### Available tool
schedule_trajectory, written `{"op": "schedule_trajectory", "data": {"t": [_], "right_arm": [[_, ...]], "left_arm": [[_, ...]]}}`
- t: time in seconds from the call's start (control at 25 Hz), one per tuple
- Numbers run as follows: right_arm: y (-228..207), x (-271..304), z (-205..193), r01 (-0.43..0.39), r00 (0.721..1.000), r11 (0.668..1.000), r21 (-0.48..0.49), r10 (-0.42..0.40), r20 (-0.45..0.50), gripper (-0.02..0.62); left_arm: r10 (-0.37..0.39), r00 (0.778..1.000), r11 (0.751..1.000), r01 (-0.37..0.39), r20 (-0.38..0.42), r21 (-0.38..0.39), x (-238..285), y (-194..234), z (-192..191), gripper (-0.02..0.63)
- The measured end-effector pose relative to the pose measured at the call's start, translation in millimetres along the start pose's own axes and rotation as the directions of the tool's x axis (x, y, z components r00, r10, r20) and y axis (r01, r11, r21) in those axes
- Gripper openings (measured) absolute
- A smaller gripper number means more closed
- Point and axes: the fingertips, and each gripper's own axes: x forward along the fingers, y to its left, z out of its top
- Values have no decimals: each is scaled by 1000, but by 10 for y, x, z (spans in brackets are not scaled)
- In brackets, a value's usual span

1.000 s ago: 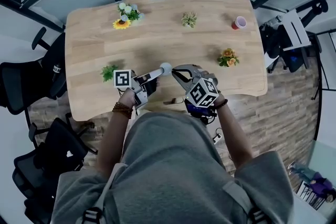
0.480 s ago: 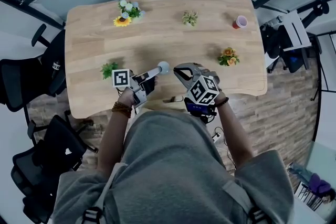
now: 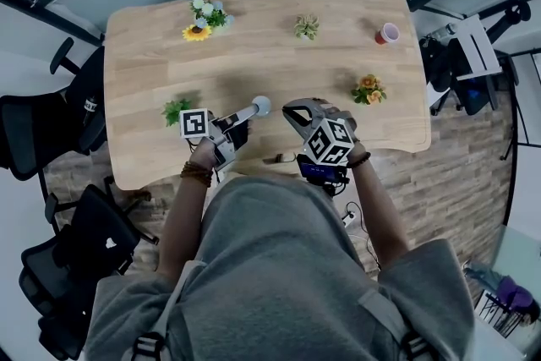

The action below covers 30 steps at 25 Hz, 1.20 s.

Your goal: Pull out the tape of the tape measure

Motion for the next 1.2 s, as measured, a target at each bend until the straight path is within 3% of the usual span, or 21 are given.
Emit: {"op": "schedule_trajectory", "data": {"t": [0.72, 1.2], "right_arm": [[-28, -76, -302, 11, 997, 1000, -28, -13, -73, 15], [-59, -182, -470, 26, 995, 999, -18, -28, -95, 15]], "left_arm": [[35, 998, 999, -34, 49, -16, -272, 167, 128, 64], [44, 998, 999, -44, 34, -9, -163, 241, 74, 64]]}}
